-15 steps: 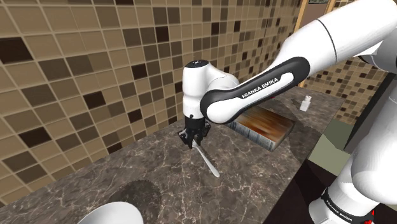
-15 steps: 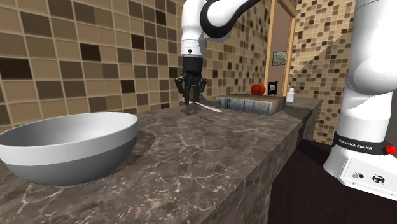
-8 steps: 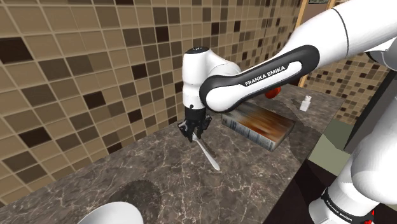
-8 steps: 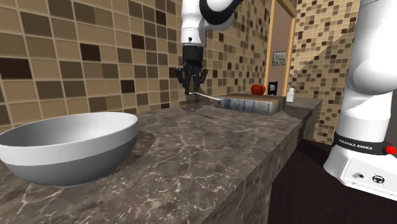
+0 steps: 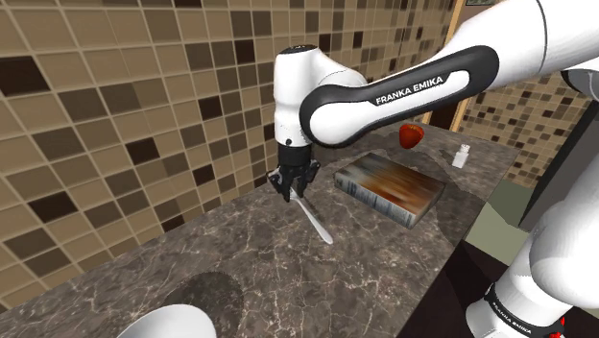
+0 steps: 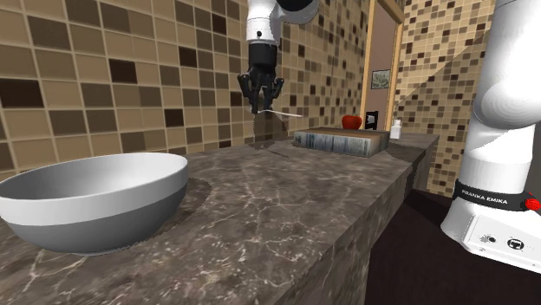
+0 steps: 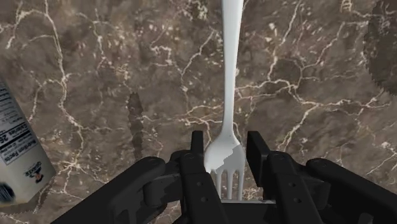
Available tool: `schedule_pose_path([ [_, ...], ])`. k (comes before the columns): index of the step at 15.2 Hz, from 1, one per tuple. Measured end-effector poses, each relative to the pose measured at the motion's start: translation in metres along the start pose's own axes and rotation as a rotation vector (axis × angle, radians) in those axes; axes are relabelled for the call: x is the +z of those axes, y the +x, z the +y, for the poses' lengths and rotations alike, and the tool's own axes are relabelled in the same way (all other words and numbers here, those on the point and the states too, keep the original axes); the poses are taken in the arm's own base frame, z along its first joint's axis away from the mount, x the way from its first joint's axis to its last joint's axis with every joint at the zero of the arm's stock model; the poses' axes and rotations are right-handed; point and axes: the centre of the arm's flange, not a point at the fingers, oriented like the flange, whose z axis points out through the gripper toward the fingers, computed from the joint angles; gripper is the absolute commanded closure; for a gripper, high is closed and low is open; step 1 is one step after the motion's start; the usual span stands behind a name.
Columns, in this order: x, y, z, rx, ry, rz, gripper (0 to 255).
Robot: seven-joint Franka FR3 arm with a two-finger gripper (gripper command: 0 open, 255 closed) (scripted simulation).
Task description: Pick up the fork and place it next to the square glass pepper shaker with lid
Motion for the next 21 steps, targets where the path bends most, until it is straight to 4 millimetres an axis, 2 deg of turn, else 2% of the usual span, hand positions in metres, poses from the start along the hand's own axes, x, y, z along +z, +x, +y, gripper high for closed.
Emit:
schedule_pose_path([
  [3, -0.012, 0.001, 0.000, 0.000, 0.000, 0.000, 255],
  [6, -0.015, 0.002, 0.026, 0.001, -0.001, 0.000, 255],
  [21, -0.019, -0.004, 0.223, 0.002, -0.001, 0.000, 255],
])
